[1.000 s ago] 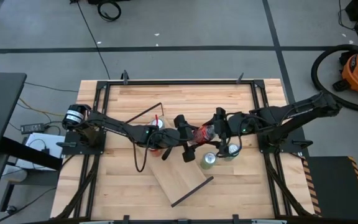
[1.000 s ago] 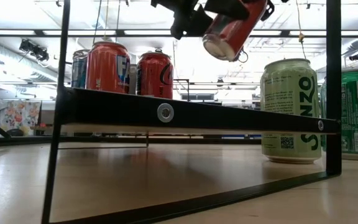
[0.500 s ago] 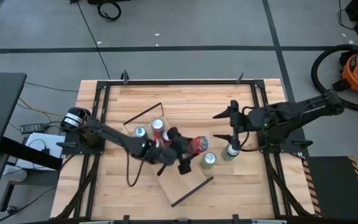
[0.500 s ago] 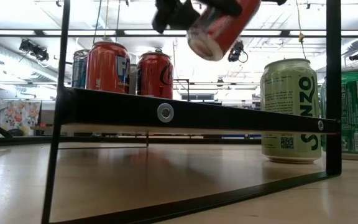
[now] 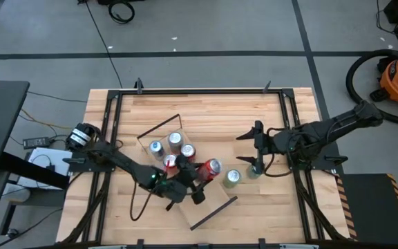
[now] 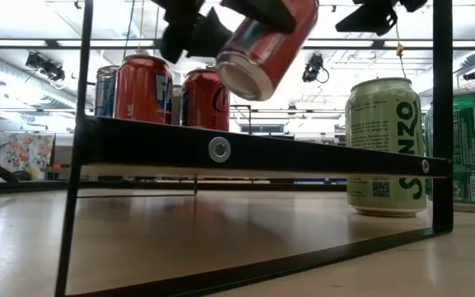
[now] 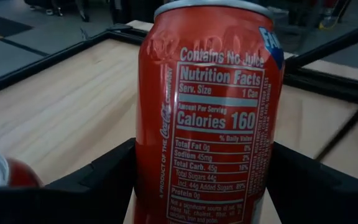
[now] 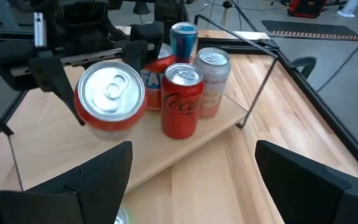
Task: Place canned beverage on shelf
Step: Put the orange soda can on the shelf
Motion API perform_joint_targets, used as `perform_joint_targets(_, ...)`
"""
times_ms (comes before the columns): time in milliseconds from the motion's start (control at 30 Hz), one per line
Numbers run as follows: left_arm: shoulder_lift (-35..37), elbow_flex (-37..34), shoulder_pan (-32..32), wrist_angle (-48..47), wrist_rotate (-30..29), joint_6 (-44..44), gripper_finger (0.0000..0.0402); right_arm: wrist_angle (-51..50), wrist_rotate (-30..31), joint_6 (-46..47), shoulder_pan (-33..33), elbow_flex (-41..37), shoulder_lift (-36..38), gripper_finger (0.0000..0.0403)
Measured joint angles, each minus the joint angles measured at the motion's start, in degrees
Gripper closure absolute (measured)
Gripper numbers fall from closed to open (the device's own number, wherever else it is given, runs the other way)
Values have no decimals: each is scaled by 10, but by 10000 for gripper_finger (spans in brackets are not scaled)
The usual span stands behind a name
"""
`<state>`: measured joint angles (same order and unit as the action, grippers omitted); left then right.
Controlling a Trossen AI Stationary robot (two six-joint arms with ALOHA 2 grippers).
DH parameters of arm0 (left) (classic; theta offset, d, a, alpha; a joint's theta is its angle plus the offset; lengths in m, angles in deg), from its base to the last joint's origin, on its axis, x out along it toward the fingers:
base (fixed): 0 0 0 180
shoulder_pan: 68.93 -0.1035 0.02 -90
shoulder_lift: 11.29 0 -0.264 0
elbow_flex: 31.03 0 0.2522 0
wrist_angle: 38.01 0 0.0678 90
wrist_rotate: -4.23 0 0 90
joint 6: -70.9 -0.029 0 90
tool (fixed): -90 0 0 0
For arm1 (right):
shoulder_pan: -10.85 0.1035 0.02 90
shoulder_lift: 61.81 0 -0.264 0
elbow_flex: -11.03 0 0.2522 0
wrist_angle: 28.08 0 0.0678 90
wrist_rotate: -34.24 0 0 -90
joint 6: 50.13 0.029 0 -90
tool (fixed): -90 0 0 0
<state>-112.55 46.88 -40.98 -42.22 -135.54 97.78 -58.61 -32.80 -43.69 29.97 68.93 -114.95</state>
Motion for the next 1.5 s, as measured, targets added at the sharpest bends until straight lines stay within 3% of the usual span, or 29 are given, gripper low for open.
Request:
perform_joint_targets(367, -21, 3, 70, 44, -121, -8, 97, 22, 6, -1, 8, -12, 0, 53)
perform_joint_targets(567, -88, 5, 79, 129, -138, -11, 97, 22, 10, -2, 8, -12, -1, 53)
perform_joint_targets(700, -122, 21, 96, 138, -160, -12, 97, 21, 14, -8, 8, -12, -1, 53)
perform_joint_targets(1033, -128, 26, 151, 92, -246, 8, 97, 17, 11, -17, 8, -12, -1, 53)
perform_joint_targets(1233, -128, 26, 162, 48, -264, 42, 97, 18, 10, -19, 8, -12, -1, 53)
perform_joint_targets(1500, -128, 26, 156, 35, -286, 24, 97, 20, 10, -21, 8, -12, -1, 53)
